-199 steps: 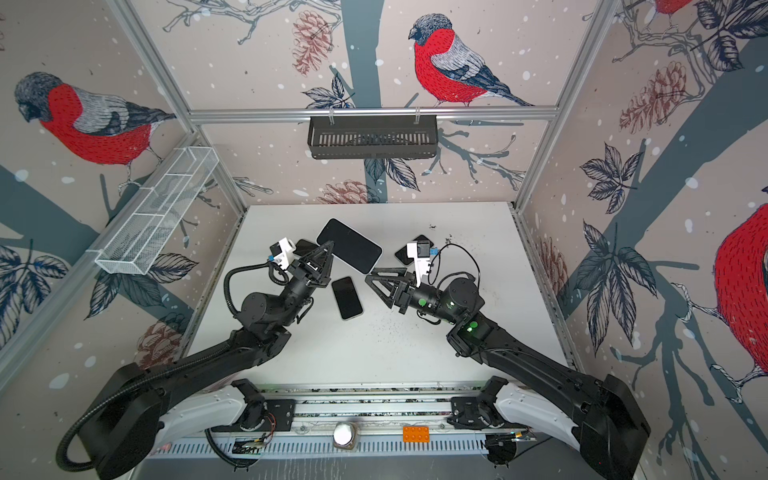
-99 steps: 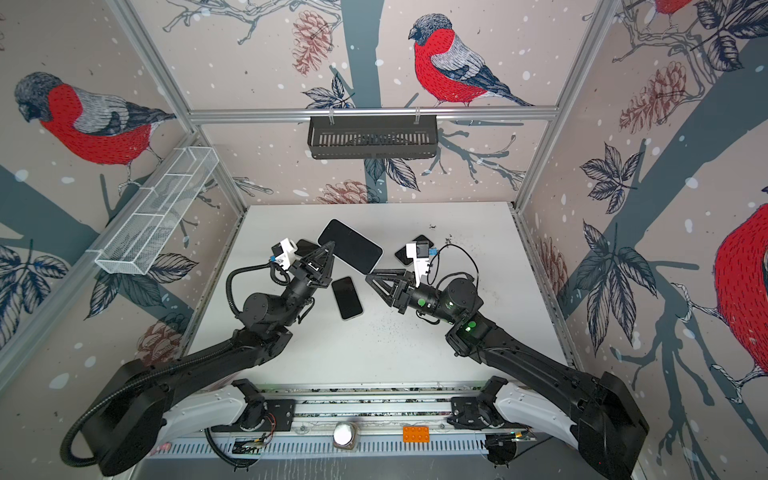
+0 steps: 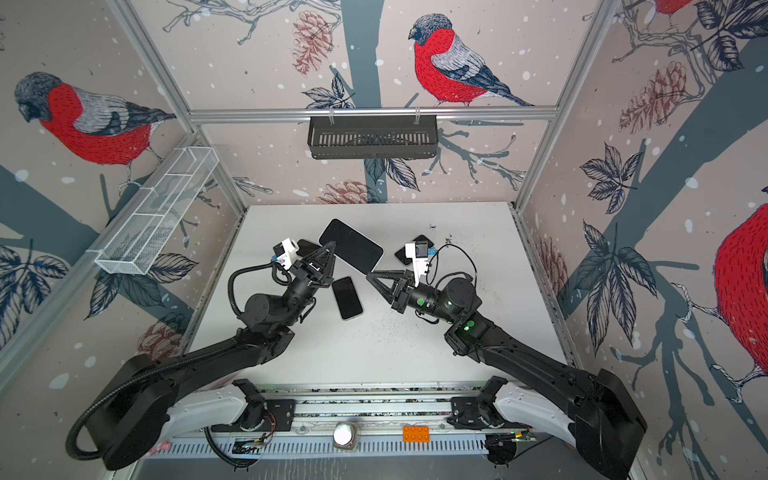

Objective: Take the phone out of the phone case
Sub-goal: Remove the phone case from the phone.

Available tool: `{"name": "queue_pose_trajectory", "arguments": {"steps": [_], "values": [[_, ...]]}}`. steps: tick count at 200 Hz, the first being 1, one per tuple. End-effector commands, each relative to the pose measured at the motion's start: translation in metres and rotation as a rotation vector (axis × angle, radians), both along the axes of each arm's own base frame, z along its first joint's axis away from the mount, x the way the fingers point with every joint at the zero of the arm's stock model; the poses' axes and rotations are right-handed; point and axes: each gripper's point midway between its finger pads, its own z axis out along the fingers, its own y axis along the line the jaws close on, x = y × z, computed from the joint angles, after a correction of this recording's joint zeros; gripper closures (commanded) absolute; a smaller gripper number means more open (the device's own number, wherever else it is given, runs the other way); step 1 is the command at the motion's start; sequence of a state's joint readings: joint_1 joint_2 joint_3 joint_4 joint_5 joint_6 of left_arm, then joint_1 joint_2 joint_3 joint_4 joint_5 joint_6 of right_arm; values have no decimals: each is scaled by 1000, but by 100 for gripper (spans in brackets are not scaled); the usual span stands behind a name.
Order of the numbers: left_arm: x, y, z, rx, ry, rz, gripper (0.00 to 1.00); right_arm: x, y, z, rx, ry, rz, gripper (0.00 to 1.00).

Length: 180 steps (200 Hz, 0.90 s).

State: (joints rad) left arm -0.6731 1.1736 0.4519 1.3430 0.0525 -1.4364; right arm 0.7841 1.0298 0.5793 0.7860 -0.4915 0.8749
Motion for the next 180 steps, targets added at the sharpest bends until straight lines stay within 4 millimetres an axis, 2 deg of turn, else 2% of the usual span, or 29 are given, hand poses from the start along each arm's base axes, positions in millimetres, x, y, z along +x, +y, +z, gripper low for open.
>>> {"name": "queue_pose_trajectory", "arguments": {"steps": [1,51,99,180], "values": [[-8,3,16,-38,-65,-6,100,-6,-2,12,36,-50,20,87],[-8,0,15,-35,-69,-14,100,-4,-4,9,31,-49,14,93],[-10,-3,16,-29,-67,-23,100,3,-7,-2,-14,-92,-32,97],[-15,-11,16,-62,-17,-84,100,32,-4,-31,-198,-217,-189,99]]}}
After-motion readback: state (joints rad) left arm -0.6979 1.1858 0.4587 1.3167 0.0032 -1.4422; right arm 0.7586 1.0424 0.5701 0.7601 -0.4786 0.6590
